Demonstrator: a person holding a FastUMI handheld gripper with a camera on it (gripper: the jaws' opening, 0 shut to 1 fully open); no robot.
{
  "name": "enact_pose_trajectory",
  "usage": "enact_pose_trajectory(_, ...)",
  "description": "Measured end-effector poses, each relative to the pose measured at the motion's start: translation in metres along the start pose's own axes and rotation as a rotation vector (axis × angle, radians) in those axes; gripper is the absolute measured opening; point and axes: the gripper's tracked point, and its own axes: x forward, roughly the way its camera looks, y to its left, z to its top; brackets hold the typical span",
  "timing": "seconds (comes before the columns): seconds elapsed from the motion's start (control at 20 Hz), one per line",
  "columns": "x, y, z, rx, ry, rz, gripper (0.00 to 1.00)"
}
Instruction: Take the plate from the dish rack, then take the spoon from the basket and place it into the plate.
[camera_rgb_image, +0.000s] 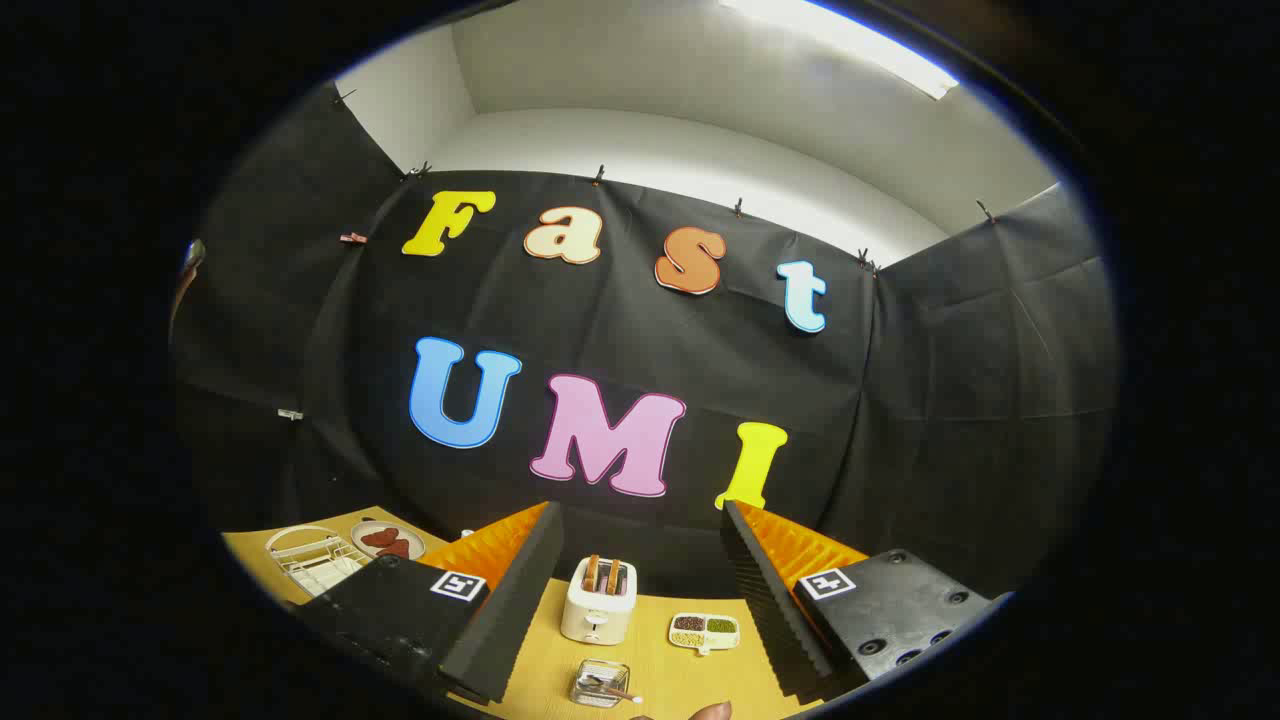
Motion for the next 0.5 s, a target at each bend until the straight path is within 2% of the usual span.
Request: enact_pose_trajectory(0.5,0.000,0.020,-0.002,0.016,0.029,0.022,0.97)
